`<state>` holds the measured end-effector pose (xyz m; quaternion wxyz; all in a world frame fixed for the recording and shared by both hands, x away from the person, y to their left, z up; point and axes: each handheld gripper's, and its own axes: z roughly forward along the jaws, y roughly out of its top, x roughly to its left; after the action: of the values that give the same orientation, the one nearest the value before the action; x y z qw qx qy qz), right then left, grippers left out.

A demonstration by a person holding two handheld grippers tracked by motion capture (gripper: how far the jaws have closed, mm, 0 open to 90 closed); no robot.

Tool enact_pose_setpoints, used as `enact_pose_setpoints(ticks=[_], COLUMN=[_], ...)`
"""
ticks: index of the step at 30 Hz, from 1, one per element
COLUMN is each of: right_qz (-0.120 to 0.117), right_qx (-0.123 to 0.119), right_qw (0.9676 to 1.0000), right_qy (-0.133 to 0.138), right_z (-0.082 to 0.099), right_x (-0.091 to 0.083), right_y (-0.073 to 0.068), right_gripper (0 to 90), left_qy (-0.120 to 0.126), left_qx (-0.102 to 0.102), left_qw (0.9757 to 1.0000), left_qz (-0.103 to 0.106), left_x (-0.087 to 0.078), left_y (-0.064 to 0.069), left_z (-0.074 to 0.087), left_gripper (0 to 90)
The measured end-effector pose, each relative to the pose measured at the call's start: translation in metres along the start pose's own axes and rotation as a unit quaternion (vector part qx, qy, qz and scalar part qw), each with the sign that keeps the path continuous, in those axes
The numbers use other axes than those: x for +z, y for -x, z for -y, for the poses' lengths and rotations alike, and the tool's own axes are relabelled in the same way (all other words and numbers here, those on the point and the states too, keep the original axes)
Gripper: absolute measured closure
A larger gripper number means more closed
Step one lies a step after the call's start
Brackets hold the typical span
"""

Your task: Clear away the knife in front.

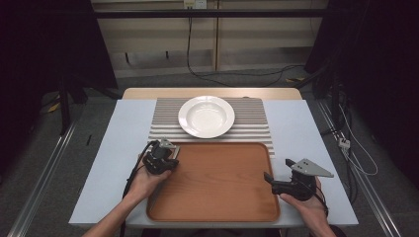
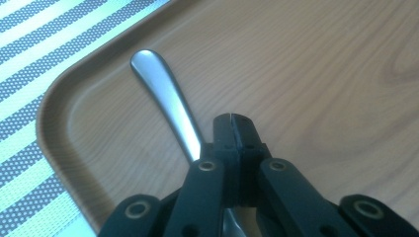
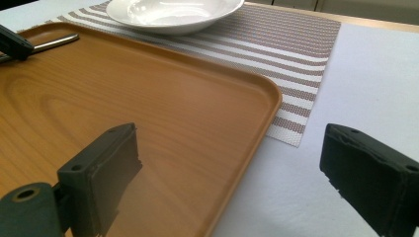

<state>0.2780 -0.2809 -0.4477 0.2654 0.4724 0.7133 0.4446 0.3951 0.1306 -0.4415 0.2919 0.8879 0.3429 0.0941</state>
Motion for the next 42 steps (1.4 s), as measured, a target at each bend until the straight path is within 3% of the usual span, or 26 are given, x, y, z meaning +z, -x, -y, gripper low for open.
enact_pose_setpoints(ticks=[5, 15, 19, 21, 29, 32, 36, 39, 40, 41, 42], right_qz=[0.000, 0.001, 0.001, 0.001, 0.000, 0.000, -0.001, -0.002, -0.002, -0.003, -0.003], right_qx=[0.001, 0.001, 0.001, 0.001, 0.001, 0.001, 0.002, 0.003, 0.002, 0.002, 0.002], right_qw=[1.0000, 1.0000, 1.0000, 1.0000, 1.0000, 1.0000, 1.0000, 1.0000, 1.0000, 1.0000, 1.0000], right_qy=[0.000, -0.001, -0.001, -0.001, -0.002, -0.001, -0.001, -0.002, -0.001, 0.000, 0.000], right_z=[0.000, 0.000, 0.000, 0.000, 0.000, 0.000, 0.000, 0.000, 0.000, 0.000, 0.000], right_x=[0.000, 0.002, 0.001, 0.001, 0.001, 0.001, 0.002, 0.002, 0.002, 0.001, 0.001], right_y=[0.000, 0.000, 0.000, 0.000, 0.000, 0.000, 0.000, 0.000, 0.000, 0.000, 0.000], right_gripper=[7.9, 7.9, 7.9, 7.9, 7.9, 7.9, 7.9, 7.9, 7.9, 7.9, 7.9], left_qy=[-0.001, 0.004, 0.002, 0.005, 0.004, 0.032, 0.048, 0.068, 0.073, 0.079, 0.083], left_qx=[-0.002, -0.026, -0.024, -0.034, -0.036, -0.044, -0.034, -0.031, -0.028, -0.026, -0.020], left_qw=[1.0000, 0.9996, 0.9997, 0.9994, 0.9993, 0.9985, 0.9981, 0.9972, 0.9969, 0.9965, 0.9962], left_qz=[-0.003, 0.001, -0.003, 0.004, 0.007, 0.012, 0.017, 0.004, -0.001, -0.005, -0.012], left_x=[-0.004, -0.008, -0.010, -0.011, -0.012, -0.016, -0.019, -0.022, -0.023, -0.023, -0.024], left_y=[-0.005, -0.014, -0.016, -0.018, -0.019, -0.019, -0.016, -0.012, -0.011, -0.010, -0.008], left_z=[0.005, 0.011, 0.013, 0.015, 0.018, 0.019, 0.019, 0.018, 0.017, 0.017, 0.016], left_gripper=[90.0, 90.0, 90.0, 90.0, 88.7, 88.1, 85.7, 74.3, 67.1, 54.1, 54.1])
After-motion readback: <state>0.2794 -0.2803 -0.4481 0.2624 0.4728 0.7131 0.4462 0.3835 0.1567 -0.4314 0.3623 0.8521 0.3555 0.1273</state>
